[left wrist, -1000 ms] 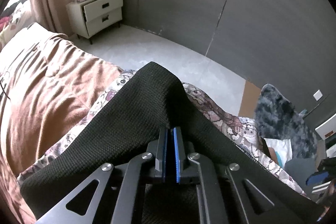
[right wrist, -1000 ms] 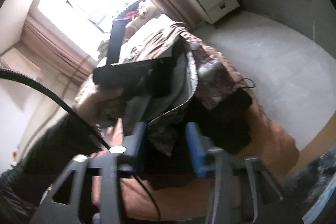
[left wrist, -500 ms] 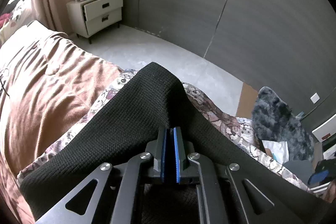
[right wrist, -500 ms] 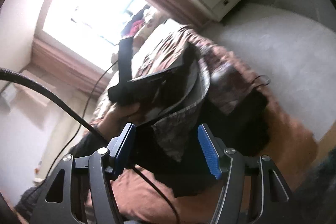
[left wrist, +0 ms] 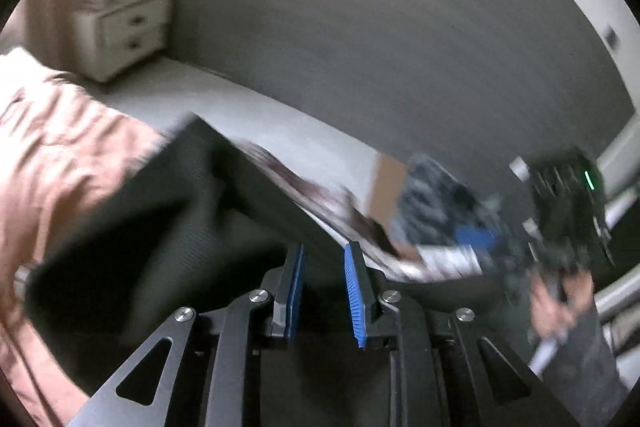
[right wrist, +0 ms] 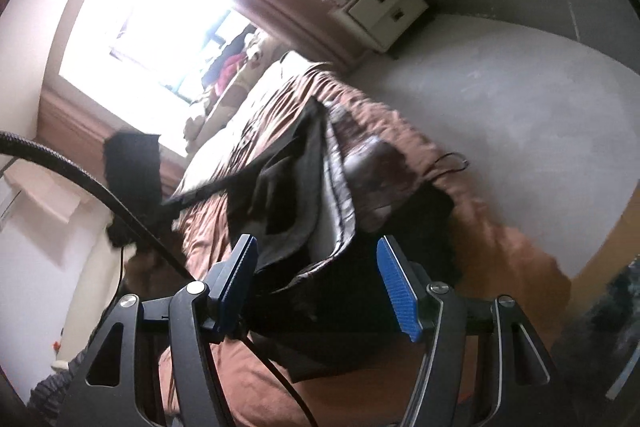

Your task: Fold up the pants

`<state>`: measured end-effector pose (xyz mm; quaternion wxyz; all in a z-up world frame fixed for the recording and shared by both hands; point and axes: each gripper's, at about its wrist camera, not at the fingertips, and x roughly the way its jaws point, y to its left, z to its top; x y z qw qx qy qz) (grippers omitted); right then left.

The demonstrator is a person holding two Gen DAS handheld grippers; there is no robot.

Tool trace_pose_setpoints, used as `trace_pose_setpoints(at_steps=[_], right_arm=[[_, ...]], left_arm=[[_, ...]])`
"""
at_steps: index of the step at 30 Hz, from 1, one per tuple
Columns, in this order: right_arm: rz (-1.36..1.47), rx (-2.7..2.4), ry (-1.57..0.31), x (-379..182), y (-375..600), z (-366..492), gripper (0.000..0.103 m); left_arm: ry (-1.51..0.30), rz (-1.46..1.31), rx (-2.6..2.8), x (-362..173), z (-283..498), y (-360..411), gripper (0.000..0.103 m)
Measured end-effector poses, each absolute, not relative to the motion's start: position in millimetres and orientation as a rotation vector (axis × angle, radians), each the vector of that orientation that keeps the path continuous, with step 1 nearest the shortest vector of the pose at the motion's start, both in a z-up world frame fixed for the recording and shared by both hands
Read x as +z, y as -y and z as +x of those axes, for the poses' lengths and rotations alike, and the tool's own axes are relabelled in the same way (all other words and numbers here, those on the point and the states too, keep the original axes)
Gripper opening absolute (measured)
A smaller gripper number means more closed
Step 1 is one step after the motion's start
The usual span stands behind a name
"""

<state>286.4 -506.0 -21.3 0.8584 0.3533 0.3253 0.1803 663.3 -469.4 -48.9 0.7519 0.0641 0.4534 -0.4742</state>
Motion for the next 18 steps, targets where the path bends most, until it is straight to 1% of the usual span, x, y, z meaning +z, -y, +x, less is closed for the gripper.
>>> trace_pose_setpoints(at_steps=[4,7,11,13,14,15,18], right_arm=[[0.731,0.343,-0.672,-12,504,280,0.061],[0.724,0.329,-0.668,-11,500,278,0.061],[0.711,0.318,-0.679,-9,496,268,0.061],[0.692,0.316,-0.69,-7,495,261,0.061],[0.686,0.321,-0.693,-5,495,255,0.061],[0.686,0.339,-0.693,-6,493,250,0.061],[0.674,0.349,-0.696,-6,492,236,0.061]], left_arm=[[-1.041,0.258,-1.128,-73,630,498,0.023],[-1.056,0.354,-1.097,-93,619,525,0.023],[-1.094,0.349,-1.007,-115,633,549,0.023],[-1.115,0.304,-0.985,-123,643,553,0.021],[-1.128,0.29,-0.97,-127,648,555,0.016],[-1.138,0.284,-0.957,-131,653,557,0.015],[-1.145,0.27,-0.955,-135,656,559,0.014]])
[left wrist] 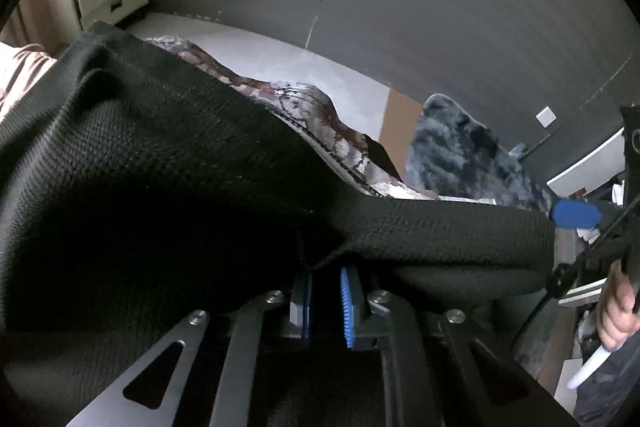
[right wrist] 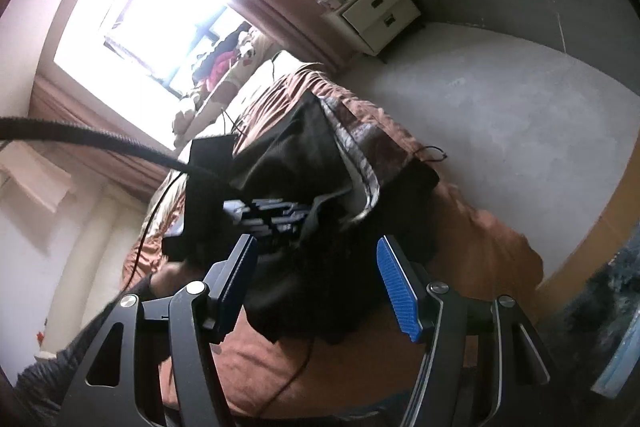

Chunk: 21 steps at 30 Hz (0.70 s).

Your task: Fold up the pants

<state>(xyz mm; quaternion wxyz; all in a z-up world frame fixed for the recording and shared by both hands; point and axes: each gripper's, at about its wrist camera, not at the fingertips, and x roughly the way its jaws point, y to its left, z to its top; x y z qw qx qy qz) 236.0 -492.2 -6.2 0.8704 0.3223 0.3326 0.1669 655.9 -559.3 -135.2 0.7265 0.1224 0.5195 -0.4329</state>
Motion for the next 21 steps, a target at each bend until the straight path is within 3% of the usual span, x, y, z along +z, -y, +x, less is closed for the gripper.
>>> trace_pose_setpoints(at_steps=[5,21], right_arm=[[0.716,0.354,-0.671,-7,499,228,0.061],[0.653,0.131,-0.665,-14,466,215,0.061]], left_arm=[[-1.133,0.275,-0.92,-136,649,559,0.006],[-1.168,0.236,-0.755,-147,646,566,0.003]])
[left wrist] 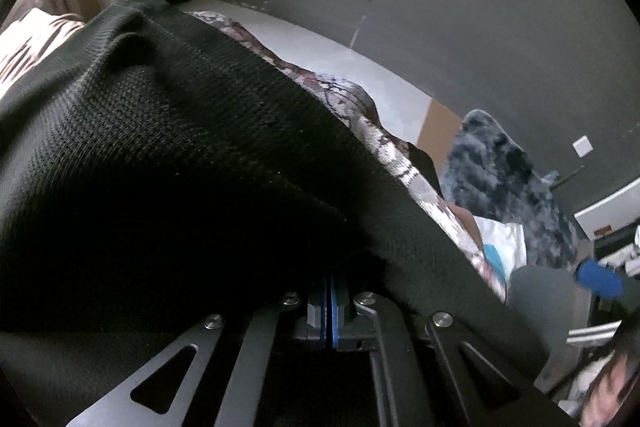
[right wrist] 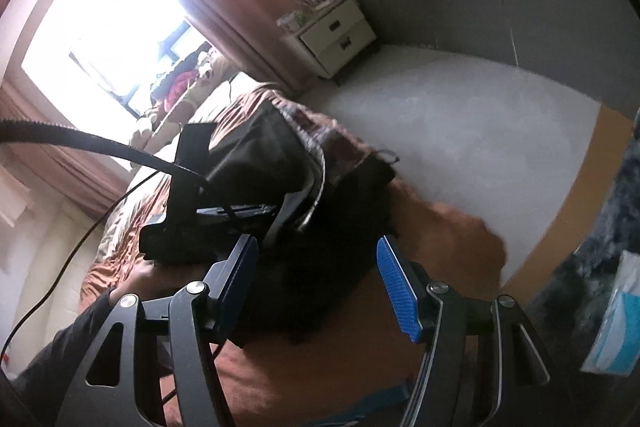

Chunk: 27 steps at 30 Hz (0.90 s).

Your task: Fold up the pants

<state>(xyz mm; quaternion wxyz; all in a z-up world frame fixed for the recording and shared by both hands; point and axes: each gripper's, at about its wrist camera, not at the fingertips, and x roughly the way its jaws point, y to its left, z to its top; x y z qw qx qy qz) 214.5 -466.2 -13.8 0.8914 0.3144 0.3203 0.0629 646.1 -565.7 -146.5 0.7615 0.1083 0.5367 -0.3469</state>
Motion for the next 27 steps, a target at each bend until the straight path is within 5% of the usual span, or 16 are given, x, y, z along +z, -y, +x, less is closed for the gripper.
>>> trace_pose_setpoints(at_steps=[17,20,22,27], right_arm=[[1.036,0.209,-0.727,-55,455,249,0.06],[1.089,0.255,-0.729,-61,457,254,0.036],[1.026,0.275,-0.762,-57,448,261,0.003],[0.841,0.163,-0.834,-51,439,271,0.001]], left_arm=[[-1.163,0.229,-0.668,-144,649,563,0.003],[-1.158,0.255,-0.68,-143,649,561,0.003],[-1.162,0.255,-0.681,-142,649,562,0.003],[-1.177,0.197,-0.72,-134,652,550,0.003]])
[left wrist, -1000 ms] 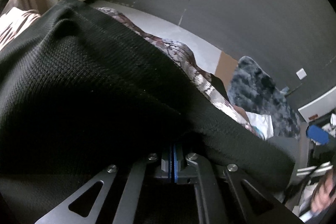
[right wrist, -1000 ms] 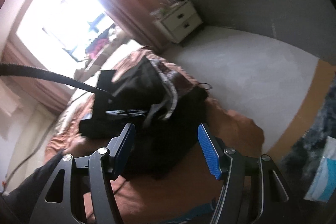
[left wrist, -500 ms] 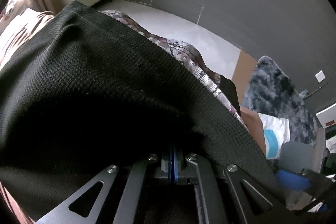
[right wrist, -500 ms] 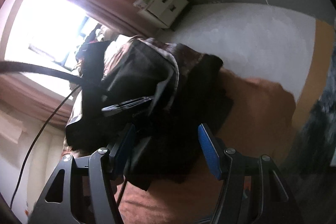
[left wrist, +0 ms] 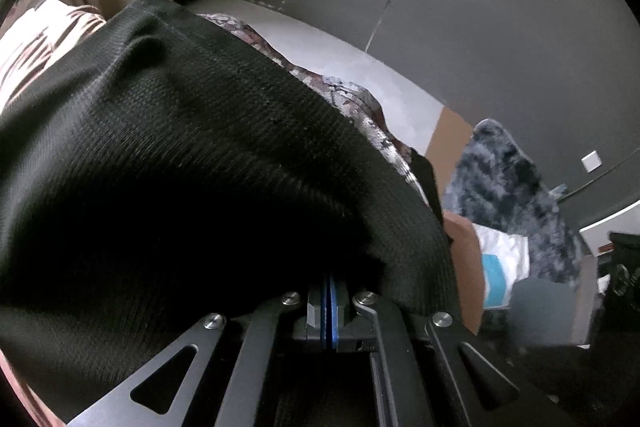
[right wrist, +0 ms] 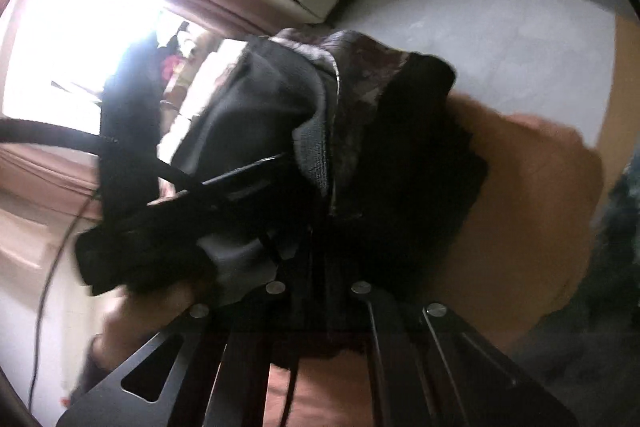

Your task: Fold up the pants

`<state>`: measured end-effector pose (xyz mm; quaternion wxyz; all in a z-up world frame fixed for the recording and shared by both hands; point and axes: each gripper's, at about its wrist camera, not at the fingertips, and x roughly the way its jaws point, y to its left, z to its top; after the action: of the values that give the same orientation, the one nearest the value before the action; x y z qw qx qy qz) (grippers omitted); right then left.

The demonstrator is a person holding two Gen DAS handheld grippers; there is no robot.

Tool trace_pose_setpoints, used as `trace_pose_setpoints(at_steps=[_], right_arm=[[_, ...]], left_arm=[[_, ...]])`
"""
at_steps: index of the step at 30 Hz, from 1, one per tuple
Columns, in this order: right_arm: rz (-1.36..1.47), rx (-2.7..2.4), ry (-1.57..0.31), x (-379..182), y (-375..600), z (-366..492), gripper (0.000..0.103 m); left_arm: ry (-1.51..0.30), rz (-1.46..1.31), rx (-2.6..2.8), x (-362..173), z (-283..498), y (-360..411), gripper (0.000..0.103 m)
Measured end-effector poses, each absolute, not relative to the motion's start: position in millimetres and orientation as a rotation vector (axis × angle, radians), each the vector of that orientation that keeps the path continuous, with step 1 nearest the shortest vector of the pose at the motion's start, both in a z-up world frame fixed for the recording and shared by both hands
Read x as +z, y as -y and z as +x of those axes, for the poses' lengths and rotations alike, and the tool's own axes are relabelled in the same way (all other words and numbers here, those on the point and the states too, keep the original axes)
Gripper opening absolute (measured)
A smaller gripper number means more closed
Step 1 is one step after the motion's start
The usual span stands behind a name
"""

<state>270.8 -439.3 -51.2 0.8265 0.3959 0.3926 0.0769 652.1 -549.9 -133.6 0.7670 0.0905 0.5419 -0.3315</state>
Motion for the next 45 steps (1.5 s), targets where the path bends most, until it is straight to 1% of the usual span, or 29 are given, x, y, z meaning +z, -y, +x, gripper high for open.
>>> trace_pose_setpoints(at_steps=[12,19,26,30,32,33,35,36,37,38,39,40,41,45], right_arm=[[0.804,0.038,-0.825,-54,464,266,0.0],[0.556,-0.097,-0.863,-33,437,278,0.0],[0.362,-0.224,-0.81,0,430,280,0.0],[0.264,-0.315,-0.804,8,422,288,0.0],[0.235,-0.37,-0.829,7,419,294,0.001],[0.243,-0.385,-0.851,5,419,297,0.005],[0.247,-0.434,-0.884,2,417,300,0.008],[0.24,-0.444,-0.883,2,413,300,0.012],[0.241,-0.452,-0.875,5,411,300,0.021],[0.252,-0.447,-0.861,7,410,298,0.026],[0.268,-0.425,-0.834,10,407,295,0.034],[0.273,-0.411,-0.817,15,408,294,0.035],[0.276,-0.381,-0.789,19,402,293,0.035],[0.311,-0.224,-0.754,26,388,290,0.035]], left_arm=[[-1.106,0.118,-0.859,-93,633,522,0.003],[-1.091,0.11,-0.831,-85,633,499,0.003],[-1.07,0.093,-0.772,-81,641,462,0.004],[-1.071,0.088,-0.734,-83,649,438,0.004],[-1.071,0.081,-0.722,-85,649,428,0.004],[-1.07,0.075,-0.715,-87,649,423,0.004],[-1.073,0.058,-0.7,-89,652,414,0.006],[-1.07,0.053,-0.694,-89,654,411,0.008],[-1.066,0.051,-0.69,-89,655,408,0.013],[-1.057,0.048,-0.686,-88,657,405,0.019],[-1.045,0.041,-0.683,-87,657,401,0.023],[-1.035,0.033,-0.681,-86,655,398,0.029],[-1.026,0.022,-0.676,-85,656,395,0.033],[-1.011,0.011,-0.666,-86,663,388,0.033]])
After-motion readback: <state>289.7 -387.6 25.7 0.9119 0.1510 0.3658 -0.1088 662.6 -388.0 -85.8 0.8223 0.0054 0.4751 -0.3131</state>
